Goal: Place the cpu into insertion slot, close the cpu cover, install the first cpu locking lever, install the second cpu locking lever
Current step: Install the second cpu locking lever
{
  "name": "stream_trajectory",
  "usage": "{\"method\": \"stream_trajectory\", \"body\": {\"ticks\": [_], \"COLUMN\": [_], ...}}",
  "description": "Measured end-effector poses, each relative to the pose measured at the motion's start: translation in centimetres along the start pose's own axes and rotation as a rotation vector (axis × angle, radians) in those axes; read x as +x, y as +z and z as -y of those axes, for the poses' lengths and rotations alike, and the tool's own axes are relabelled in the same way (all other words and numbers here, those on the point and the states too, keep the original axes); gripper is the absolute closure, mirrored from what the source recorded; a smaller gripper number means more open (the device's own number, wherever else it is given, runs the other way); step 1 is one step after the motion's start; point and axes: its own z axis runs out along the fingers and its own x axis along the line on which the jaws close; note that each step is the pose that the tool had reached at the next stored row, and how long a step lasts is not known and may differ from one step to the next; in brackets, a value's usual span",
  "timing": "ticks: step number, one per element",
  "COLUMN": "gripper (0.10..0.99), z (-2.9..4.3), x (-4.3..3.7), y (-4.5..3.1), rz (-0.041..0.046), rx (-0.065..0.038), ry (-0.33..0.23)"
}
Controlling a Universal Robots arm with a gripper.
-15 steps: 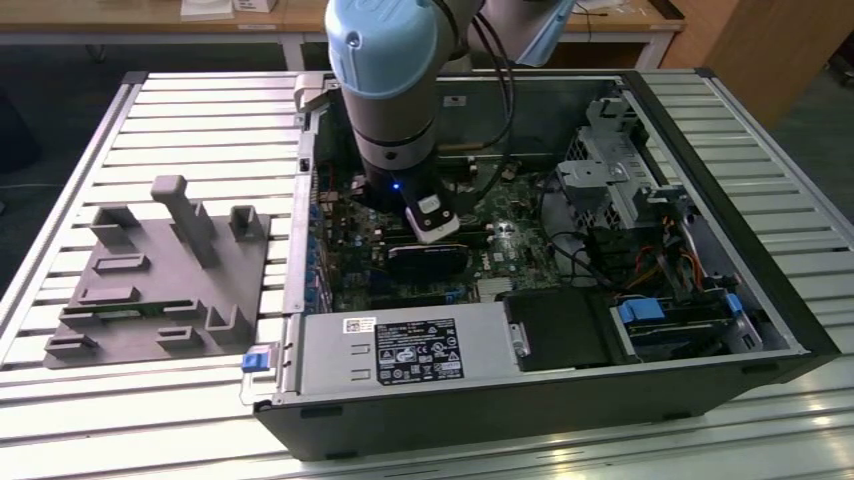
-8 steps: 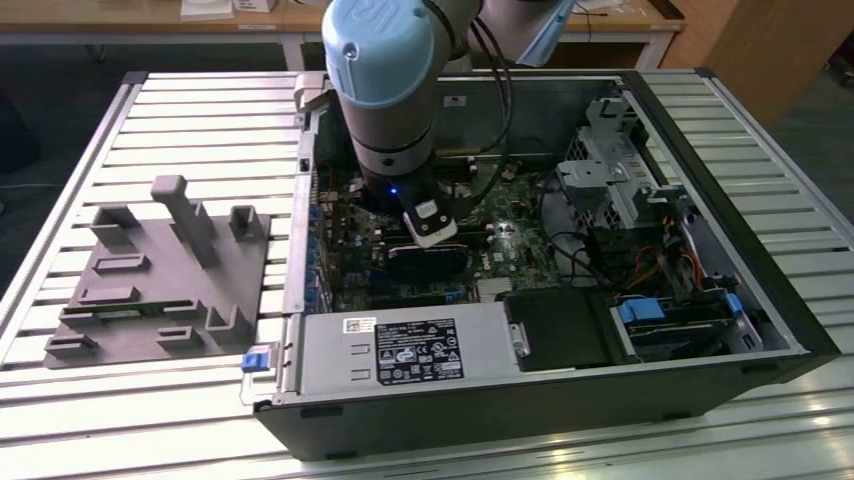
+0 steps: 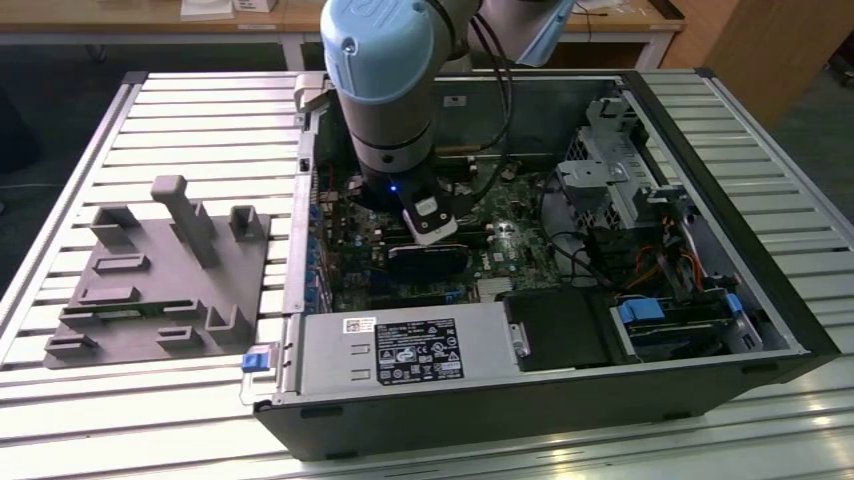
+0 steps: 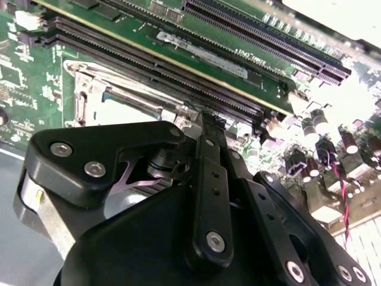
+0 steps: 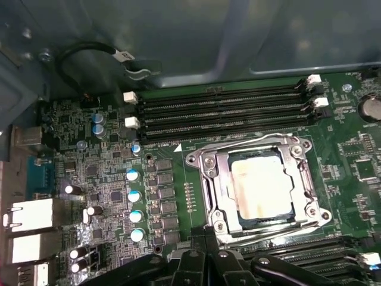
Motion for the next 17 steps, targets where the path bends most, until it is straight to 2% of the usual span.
{"method": "stream_trajectory", "body": {"ticks": [9,13,14,17], "gripper": [0.98,0.98,0.98,0.98], "z": [-0.7,-0.91,-0.92,-0.95], "x": [-0.14,-0.19,-0.19,-0.3], "y": [-2.36,-3.08,-3.08,-3.08], "rz": [0.0008,0.0011,0.0019,0.0102], "rx": [0.0,0.0,0.005,0.054], "ry": [0.0,0.0,-0.001,0.0]}}
